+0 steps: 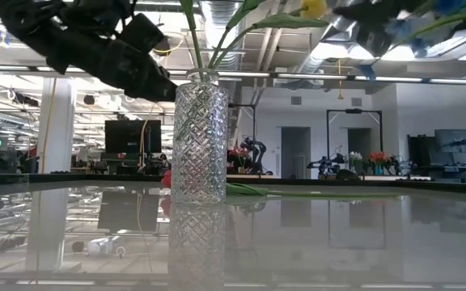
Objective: Sort flowers into vase by color
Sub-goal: Put the red flower into the transparent vase
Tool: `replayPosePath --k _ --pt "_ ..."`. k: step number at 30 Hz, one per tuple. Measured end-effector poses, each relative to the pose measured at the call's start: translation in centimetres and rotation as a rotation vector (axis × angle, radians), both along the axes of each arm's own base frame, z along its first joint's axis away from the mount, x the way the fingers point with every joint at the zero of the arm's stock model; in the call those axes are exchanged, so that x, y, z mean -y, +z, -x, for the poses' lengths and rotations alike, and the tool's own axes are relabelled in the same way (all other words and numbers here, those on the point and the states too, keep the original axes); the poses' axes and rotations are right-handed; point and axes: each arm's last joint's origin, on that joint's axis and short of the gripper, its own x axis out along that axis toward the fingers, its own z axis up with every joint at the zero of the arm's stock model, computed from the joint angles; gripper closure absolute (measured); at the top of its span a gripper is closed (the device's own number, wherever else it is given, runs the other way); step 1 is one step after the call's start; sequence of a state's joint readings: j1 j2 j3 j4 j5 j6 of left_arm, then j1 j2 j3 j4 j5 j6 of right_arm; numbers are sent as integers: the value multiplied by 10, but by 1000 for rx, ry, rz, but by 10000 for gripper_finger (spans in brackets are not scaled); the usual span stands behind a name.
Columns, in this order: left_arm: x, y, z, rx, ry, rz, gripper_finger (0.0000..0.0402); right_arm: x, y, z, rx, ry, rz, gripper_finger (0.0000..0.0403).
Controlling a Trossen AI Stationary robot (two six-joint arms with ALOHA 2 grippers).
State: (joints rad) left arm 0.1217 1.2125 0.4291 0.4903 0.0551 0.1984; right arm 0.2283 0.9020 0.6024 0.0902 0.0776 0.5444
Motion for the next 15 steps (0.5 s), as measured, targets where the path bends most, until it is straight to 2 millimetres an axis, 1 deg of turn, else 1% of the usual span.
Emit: replayPosePath --k 3,9,12,15 --pt "-4 6 -4 -62 -13 -25 371 -2 14 0 7 57 -70 187" --pt "-8 13 -8 -159 -22 -107 371 -3 46 0 66 96 -120 187" --pt "-11 10 -6 -224 24 -152 371 -3 63 1 102 102 -130 187" --pt "-16 8 -4 -258 42 -161 371 -3 79 3 132 103 -135 187"
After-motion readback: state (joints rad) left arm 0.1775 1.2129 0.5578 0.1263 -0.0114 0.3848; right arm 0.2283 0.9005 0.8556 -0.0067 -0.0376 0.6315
